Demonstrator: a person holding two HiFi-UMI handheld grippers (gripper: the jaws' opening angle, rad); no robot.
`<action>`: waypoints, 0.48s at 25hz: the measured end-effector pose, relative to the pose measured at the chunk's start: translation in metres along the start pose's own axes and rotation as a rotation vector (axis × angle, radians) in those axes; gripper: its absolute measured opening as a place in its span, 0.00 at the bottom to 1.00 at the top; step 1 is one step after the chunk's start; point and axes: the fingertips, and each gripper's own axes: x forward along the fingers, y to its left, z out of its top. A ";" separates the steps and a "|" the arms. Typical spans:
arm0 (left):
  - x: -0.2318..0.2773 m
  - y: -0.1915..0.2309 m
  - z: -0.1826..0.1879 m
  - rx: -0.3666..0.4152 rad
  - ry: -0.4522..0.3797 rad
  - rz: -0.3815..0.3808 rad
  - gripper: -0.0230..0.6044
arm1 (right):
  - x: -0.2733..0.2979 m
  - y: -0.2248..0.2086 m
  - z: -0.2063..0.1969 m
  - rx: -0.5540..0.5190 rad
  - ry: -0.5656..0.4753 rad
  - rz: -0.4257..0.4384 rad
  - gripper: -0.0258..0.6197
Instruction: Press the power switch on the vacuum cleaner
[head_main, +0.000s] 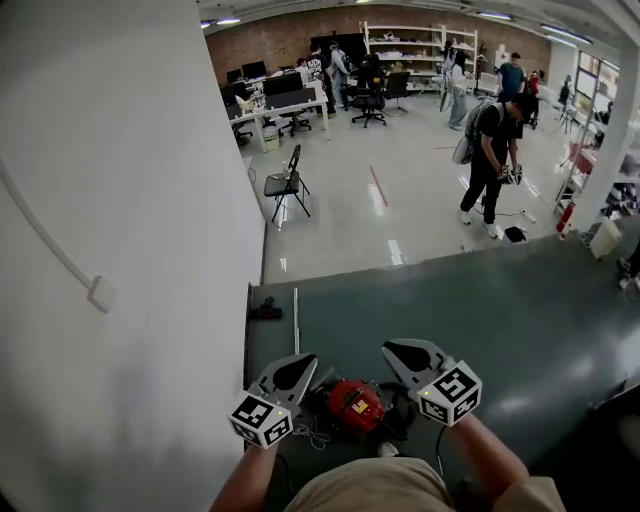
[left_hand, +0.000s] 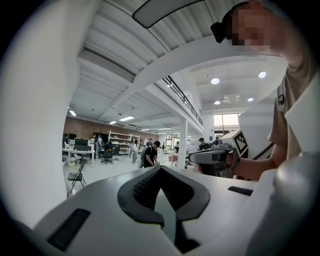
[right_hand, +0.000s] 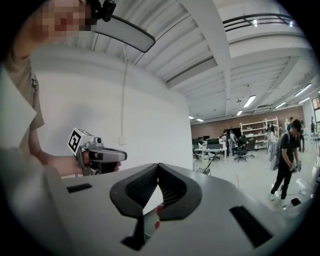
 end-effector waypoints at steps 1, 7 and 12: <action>-0.010 0.006 -0.001 0.010 -0.001 0.014 0.04 | -0.003 0.002 -0.003 -0.019 0.008 -0.019 0.05; -0.067 0.048 -0.009 -0.010 0.000 0.082 0.04 | -0.035 0.000 -0.019 -0.052 0.060 -0.163 0.05; -0.110 0.086 -0.026 -0.059 -0.003 0.144 0.04 | -0.063 -0.007 -0.050 -0.100 0.134 -0.306 0.05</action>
